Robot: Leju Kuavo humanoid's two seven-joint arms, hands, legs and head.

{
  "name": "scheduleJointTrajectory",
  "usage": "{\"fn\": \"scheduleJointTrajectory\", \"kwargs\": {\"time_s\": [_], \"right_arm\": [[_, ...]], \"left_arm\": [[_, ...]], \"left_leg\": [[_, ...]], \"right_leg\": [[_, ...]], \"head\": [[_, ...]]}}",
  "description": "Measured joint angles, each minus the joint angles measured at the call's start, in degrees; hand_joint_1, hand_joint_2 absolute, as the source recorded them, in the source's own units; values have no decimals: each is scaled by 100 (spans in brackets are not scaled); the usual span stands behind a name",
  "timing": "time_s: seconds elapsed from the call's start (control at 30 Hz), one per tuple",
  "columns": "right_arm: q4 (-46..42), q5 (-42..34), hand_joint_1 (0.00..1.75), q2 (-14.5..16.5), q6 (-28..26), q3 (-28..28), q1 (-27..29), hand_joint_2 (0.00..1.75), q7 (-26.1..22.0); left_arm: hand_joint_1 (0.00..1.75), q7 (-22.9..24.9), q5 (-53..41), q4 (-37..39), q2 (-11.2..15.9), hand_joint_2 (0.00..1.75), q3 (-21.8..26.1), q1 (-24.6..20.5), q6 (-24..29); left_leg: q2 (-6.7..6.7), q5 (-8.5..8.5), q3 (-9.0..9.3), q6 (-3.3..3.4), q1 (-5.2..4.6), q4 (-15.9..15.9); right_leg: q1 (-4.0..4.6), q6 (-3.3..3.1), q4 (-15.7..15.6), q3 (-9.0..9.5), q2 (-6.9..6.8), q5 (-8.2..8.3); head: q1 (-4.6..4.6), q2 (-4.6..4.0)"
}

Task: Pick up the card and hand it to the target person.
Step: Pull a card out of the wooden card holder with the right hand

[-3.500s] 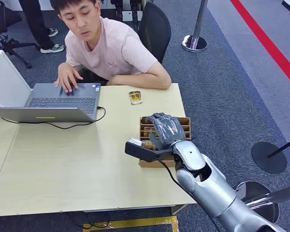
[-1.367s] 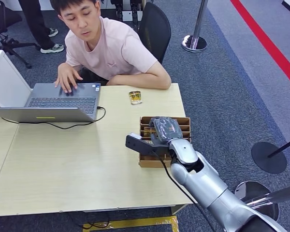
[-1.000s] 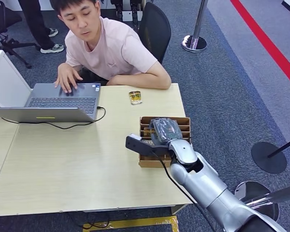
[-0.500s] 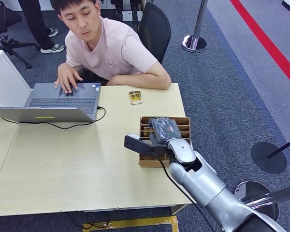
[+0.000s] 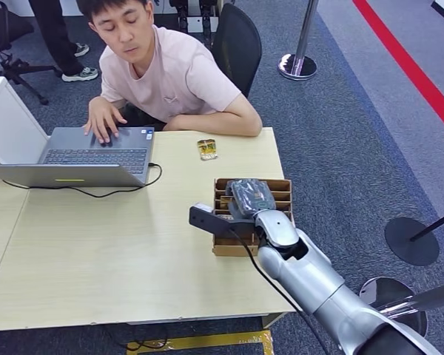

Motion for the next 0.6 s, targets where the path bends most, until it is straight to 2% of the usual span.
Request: {"fn": "scheduleJointTrajectory", "kwargs": {"time_s": [0.1, 0.23, 0.6], "right_arm": [[9, -8, 139, -2, 7, 2, -3, 175, -2], [9, -14, 146, -2, 8, 2, -3, 175, -2], [9, -17, 152, -7, 13, 4, -3, 175, 0]], "left_arm": [[0, -43, 0, 0, 0, 0, 0, 0, -4], [0, -72, 1, 0, 0, 175, 0, 0, -5], [0, -137, 39, 0, 1, 175, 0, 1, 74]], "left_leg": [[0, 0, 0, 0, 0, 0], [0, 0, 0, 0, 0, 0], [0, 0, 1, 0, 0, 0]], "right_leg": [[0, 0, 0, 0, 0, 0], [0, 0, 0, 0, 0, 0], [0, -1, 0, 0, 0, 1]], "head": [[0, -1], [0, 0], [0, 0]]}}
